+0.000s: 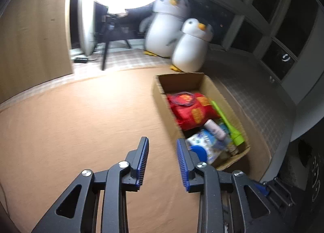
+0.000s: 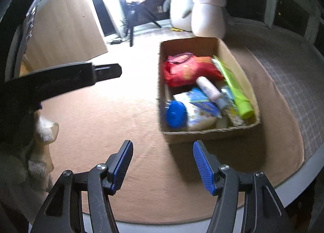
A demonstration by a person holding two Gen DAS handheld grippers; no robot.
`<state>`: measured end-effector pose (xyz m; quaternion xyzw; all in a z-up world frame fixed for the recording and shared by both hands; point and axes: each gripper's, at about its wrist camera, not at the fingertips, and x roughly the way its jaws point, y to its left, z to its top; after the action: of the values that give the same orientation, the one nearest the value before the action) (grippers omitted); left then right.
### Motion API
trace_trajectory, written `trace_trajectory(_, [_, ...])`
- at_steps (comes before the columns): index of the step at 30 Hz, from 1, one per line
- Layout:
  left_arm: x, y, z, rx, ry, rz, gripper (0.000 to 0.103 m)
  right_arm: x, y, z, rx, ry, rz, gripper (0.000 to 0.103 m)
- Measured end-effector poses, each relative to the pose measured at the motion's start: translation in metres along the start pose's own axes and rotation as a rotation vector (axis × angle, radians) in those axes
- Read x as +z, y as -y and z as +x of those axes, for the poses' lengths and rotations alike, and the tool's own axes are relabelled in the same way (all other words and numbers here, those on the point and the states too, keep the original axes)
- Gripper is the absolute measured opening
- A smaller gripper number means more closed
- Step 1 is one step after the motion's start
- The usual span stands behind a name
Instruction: Organize objects
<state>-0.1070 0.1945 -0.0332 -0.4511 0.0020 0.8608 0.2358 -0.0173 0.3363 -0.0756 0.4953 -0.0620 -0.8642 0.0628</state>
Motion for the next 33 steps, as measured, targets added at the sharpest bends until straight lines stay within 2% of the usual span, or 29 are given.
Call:
trace_trajectory(2, [-0.006, -0.013, -0.011, 0.025, 0.011, -0.010, 0.039, 0.002, -0.012, 0.001, 0.011, 0.001, -0.019, 0.061])
trace_trajectory(4, [-0.013, -0.028, -0.021, 0.046, 0.019, -0.027, 0.049, 0.004, -0.026, 0.003, 0.021, 0.005, -0.042, 0.061])
trace_trajectory(8, [-0.027, -0.058, -0.042, 0.100, 0.034, -0.062, 0.057, 0.007, -0.053, 0.006, 0.041, 0.010, -0.086, 0.061])
trace_trajectory(10, [-0.035, -0.076, -0.052, 0.128, 0.038, -0.084, 0.066, 0.009, -0.065, 0.008, 0.048, 0.009, -0.106, 0.061])
trace_trajectory(13, [-0.045, -0.096, -0.065, 0.165, 0.043, -0.104, 0.072, 0.011, -0.083, 0.012, 0.057, 0.008, -0.134, 0.063])
trace_trajectory(17, [-0.058, -0.120, -0.082, 0.206, 0.049, -0.127, 0.078, 0.013, -0.102, 0.013, 0.061, 0.018, -0.159, 0.072])
trace_trajectory(23, [-0.077, -0.143, -0.098, 0.266, 0.044, -0.143, 0.084, 0.019, -0.124, 0.013, 0.070, 0.040, -0.184, 0.072])
trace_trajectory(30, [-0.095, -0.164, -0.115, 0.293, 0.044, -0.208, 0.087, 0.016, -0.140, 0.007, 0.044, 0.075, -0.212, 0.078])
trace_trajectory(33, [-0.100, -0.168, -0.120, 0.296, 0.046, -0.221, 0.092, 0.014, -0.141, 0.005, 0.039, 0.084, -0.207, 0.079])
